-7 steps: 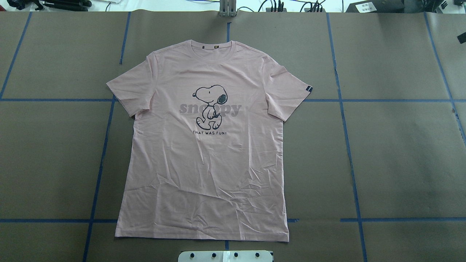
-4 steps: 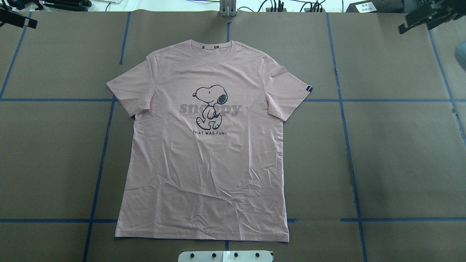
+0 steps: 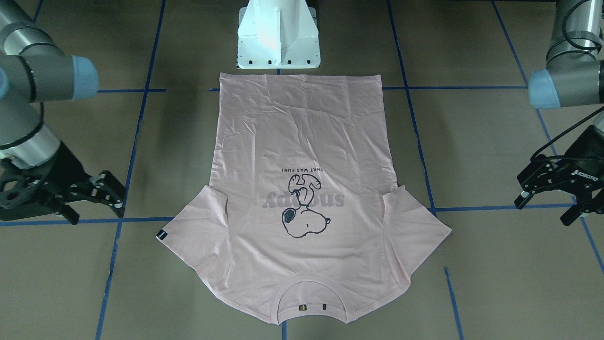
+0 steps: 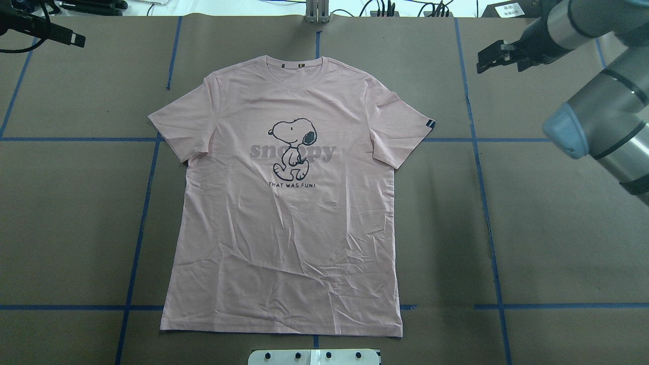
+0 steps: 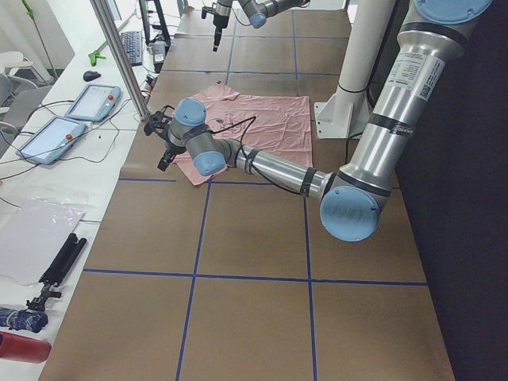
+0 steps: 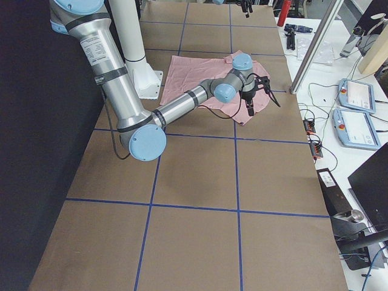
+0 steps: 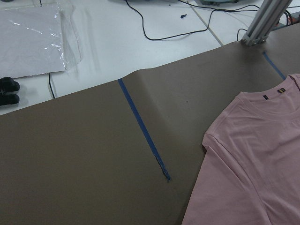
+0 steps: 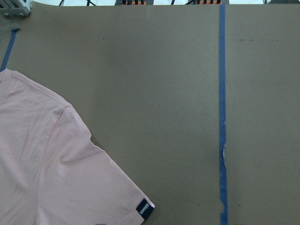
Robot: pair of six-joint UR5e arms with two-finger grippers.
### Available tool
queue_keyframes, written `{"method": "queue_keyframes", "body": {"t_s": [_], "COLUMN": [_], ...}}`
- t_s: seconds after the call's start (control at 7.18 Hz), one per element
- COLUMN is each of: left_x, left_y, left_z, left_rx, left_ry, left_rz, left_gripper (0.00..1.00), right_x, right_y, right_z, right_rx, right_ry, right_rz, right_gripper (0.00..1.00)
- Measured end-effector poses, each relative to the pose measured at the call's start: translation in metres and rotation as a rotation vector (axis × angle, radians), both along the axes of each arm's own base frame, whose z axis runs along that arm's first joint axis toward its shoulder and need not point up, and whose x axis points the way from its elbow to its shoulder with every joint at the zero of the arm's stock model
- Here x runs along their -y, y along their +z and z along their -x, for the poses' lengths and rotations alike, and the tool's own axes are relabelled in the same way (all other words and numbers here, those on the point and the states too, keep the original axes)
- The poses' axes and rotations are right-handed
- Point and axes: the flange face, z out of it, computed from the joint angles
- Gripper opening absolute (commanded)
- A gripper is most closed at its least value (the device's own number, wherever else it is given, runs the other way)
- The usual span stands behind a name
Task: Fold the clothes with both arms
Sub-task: 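Move the right gripper toward the shirt sleeve nearest it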
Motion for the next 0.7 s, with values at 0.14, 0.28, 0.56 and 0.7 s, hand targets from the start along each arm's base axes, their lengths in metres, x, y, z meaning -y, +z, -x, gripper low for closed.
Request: {"method": "queue_keyframes", "body": {"t_s": [0.14,0.28,0.56,0.7], "left_x": [-0.002,-0.004,-0.006,-0.006], "left_y": [0.001,0.001,-0.002,-0.003], "left_z": [-0.019,-0.031,-0.038,-0.039], "left_rx": [0.010,0.013,0.011,0.009], "left_ry": [-0.020,-0.026,-0.026,-0.026], "left_rz": [0.009,0.014,0.012,0.010], "left_gripper": [0.99,0.99,0.99,0.99], "right_x": [-0.008,-0.007,0.011,0.019], "right_y": [-0.003,0.001,0.027,0.036], "right_z": [0.033,0.054,0.078,0.086], "right_rx": [-0.006,-0.003,0.010,0.004], "right_ry": [0.036,0.058,0.071,0.073], "right_rz": [0.023,0.038,0.035,0.041], "right_gripper": [0.65,0.60,0.55,0.55]}}
